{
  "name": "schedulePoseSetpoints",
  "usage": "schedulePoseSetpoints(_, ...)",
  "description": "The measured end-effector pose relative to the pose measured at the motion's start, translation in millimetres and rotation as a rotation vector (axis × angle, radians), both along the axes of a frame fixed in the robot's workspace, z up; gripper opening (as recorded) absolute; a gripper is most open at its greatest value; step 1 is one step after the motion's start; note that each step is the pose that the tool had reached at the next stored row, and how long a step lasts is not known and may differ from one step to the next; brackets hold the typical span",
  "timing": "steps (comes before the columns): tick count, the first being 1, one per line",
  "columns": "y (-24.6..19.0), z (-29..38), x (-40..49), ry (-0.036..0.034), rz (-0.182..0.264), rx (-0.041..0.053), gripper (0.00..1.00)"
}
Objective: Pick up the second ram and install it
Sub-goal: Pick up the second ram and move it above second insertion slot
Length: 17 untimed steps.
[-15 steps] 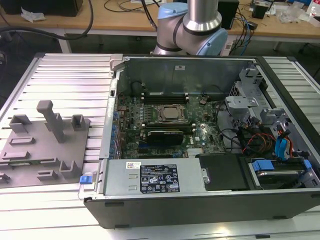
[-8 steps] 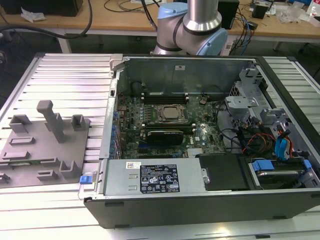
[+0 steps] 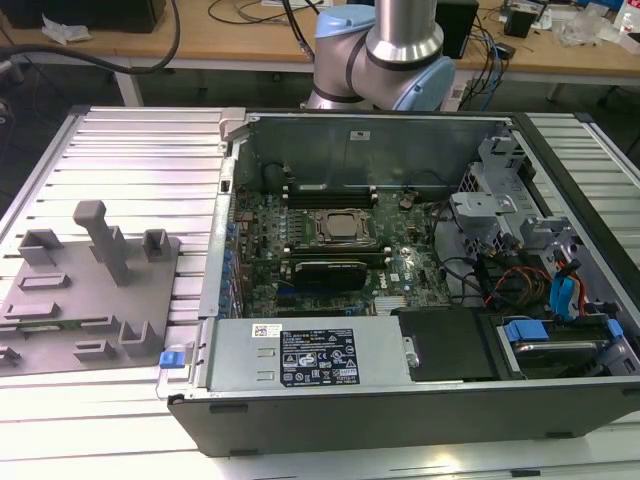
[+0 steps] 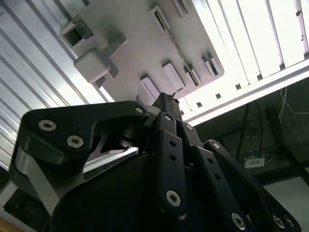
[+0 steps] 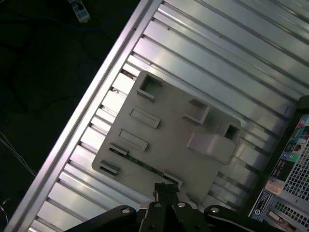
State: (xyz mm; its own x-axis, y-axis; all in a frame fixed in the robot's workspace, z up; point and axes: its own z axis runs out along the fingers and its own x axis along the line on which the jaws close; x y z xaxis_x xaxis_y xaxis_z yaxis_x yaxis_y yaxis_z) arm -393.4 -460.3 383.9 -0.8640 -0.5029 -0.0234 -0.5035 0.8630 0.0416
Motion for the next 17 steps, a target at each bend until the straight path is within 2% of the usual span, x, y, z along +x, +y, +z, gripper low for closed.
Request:
schedulePoseSetpoints(7,0.0,0.0,0.0,0.0,0.071,0.0,0.11)
schedulePoseSetpoints(17,0.0,0.0,0.0,0.0,0.131,0.0001,0.11)
